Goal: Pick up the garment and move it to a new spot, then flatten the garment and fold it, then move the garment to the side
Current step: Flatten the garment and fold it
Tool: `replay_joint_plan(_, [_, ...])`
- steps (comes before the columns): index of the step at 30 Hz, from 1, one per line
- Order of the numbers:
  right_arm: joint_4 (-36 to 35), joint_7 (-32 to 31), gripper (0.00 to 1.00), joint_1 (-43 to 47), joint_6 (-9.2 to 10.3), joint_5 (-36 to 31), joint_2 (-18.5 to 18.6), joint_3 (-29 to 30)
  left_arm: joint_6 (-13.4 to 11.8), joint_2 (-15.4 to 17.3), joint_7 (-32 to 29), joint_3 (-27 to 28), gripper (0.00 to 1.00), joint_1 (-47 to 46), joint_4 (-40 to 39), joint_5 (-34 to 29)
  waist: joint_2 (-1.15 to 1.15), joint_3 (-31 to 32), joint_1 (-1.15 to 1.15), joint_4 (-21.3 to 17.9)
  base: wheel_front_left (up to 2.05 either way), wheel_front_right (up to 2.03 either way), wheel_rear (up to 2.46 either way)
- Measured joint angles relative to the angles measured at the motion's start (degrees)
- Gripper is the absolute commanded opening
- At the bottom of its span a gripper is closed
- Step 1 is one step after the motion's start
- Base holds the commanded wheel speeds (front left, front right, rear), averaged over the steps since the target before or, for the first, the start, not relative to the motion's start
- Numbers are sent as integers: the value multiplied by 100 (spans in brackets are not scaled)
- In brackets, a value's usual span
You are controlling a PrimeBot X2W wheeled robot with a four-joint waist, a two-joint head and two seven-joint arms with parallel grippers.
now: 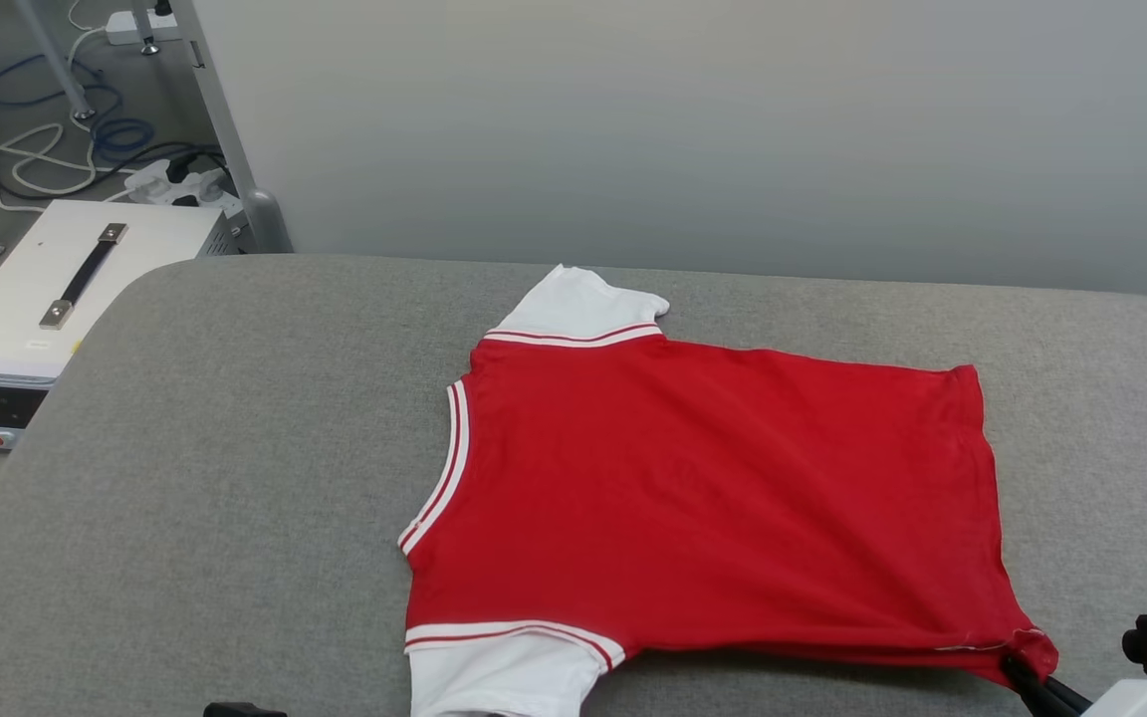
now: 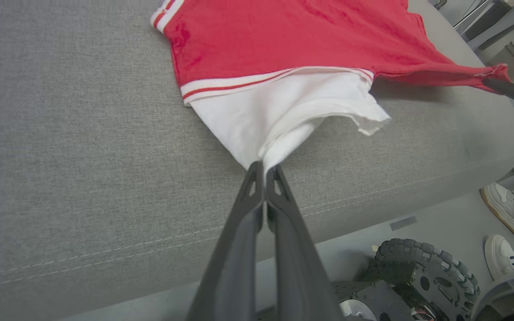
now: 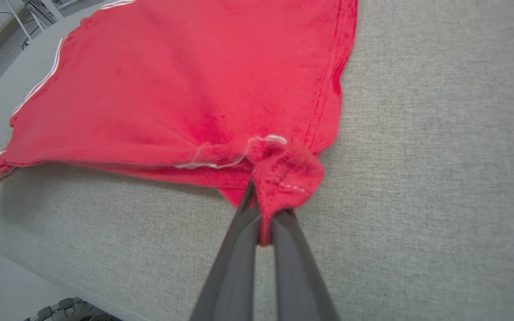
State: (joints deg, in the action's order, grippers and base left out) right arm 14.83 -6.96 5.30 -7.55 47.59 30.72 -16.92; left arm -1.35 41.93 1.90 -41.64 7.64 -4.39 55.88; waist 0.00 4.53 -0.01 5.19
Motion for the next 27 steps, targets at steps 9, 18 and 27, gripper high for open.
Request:
replay_joint_plan(9, [-798,-423,0,199,0,-419,-347,650,2,15,59,31,0,-175,-59,-169,0,-148,0,-19,0,0,0])
replay_joint_plan(18, [-1165,-803,0,-52,1,-817,-659,1057,190,-65,-223,179,0,-1484,220,-459,0,-554,0,-95,0,0,0])
replay_joint_plan(27, [-1015,-1145,0,-889,1,-1339,-917,1133,591,-94,-1029,109,0,-2895,1058,-708,0,-1167,1,-255,0,0,0])
